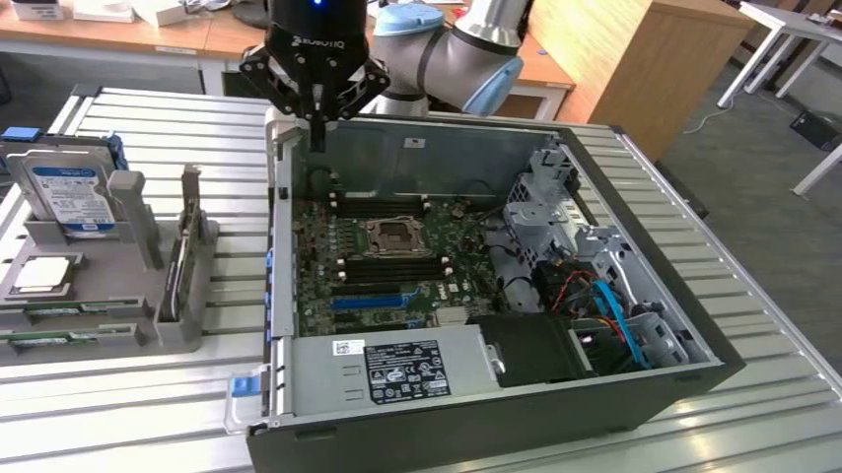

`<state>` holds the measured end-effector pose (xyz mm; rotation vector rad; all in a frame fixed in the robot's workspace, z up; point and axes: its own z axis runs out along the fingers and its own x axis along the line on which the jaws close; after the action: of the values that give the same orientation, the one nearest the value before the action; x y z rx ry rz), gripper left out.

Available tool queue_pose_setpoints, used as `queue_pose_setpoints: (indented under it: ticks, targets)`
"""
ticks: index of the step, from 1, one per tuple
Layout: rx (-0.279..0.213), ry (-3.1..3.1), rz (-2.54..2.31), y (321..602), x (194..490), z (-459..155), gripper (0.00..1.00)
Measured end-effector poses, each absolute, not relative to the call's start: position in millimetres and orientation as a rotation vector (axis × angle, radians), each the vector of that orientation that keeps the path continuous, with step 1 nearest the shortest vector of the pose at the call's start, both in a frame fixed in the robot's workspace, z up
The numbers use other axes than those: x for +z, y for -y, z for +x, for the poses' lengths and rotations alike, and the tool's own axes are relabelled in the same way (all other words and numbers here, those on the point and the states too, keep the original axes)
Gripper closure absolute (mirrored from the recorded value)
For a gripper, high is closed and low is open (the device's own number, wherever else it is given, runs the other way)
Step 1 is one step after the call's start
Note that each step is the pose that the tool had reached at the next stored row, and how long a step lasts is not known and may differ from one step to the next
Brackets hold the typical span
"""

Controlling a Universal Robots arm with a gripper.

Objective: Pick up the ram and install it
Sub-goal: 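Reach for the ram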

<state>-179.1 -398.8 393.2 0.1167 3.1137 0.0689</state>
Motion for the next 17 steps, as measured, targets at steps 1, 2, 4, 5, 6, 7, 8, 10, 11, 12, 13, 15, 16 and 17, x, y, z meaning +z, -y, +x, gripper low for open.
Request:
queue_pose_setpoints:
  ticks: [1,2,4,5,6,7,8,10,11,12,13,15,16,17]
  targets:
    - [0.069,-3.114,0.117,399,393,-181,0.89]
    - [0.069,-3.114,0.117,399,393,-183,0.89]
    - [0.069,-3.114,0.116,399,393,-187,0.89]
    - [0.069,-3.114,0.116,399,393,-189,0.89]
    - [0.069,-3.114,0.117,399,393,-191,0.89]
    - [0.069,-3.114,0.117,399,393,-194,0.89]
    - [0.069,-3.114,0.117,399,393,-196,0.89]
    - [0.069,-3.114,0.117,399,393,-200,0.89]
    - [0.069,-3.114,0.117,399,393,-203,0.89]
    - [0.069,-3.114,0.117,399,393,-205,0.89]
    - [0.069,-3.114,0.117,399,393,-206,0.89]
    - [0.069,-3.114,0.117,399,393,-210,0.89]
    - [0.069,-3.114,0.117,399,393,-212,0.89]
    - [0.069,-3.114,0.117,399,393,-215,0.89]
